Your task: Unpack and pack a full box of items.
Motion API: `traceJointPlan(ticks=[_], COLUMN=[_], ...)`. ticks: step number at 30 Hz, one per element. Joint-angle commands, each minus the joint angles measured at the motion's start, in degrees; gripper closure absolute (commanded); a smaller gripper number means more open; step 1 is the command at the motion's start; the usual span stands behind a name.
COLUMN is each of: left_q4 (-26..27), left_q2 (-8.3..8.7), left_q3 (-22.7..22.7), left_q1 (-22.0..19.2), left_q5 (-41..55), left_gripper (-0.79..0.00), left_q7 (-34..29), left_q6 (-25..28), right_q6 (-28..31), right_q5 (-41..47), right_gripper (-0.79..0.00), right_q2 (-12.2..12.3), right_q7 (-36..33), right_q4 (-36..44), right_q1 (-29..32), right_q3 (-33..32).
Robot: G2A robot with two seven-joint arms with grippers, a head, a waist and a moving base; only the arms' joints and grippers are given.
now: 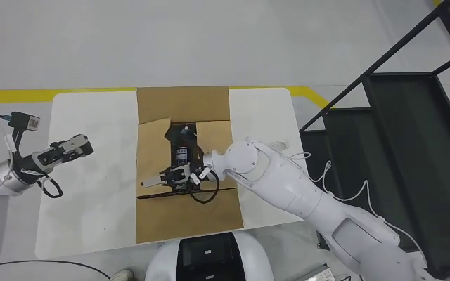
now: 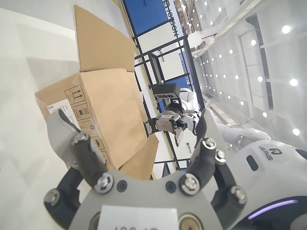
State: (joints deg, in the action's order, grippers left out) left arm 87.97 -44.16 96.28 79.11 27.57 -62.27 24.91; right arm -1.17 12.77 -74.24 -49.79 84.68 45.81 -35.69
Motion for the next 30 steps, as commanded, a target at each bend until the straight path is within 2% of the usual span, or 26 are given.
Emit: traceJointPlan(ticks=[1, 7, 13, 21, 30], left_q4=[0.49, 1.8, 2.66, 4.21, 4.31], left_q2=[0.02, 0.03, -0.03, -0.19, -0.32], left_q3=[0.63, 2.22, 2.59, 1.7, 1.16], left_q1=[0.45, 1.68, 1.72, 0.17, -1.98], left_q5=[0.28, 1.15, 2.44, 4.85, 6.46], left_gripper=[-0.785, -0.785, -0.785, -0.785, -0.785], left_q7=[-0.13, -0.35, -1.38, -3.73, -5.07], left_q6=[0.21, 0.43, 0.43, 0.61, 0.18], right_q6=[1.44, 5.84, 8.67, 14.04, 16.01], right_q5=[0.29, 0.58, 1.93, 4.82, 5.54], right_gripper=[-0.785, -0.785, -0.785, -0.785, -0.785], right_q2=[-0.58, -3.5, -7.12, -11.55, -16.03], right_q7=[-0.05, 1.32, 2.5, 2.52, 1.14], right_q4=[-0.41, -2.26, -7.66, -14.97, -22.44], right_q1=[-0.91, -4.5, -8.29, -11.29, -13.5], right_q3=[0.62, 4.34, 8.01, 10.95, 13.65])
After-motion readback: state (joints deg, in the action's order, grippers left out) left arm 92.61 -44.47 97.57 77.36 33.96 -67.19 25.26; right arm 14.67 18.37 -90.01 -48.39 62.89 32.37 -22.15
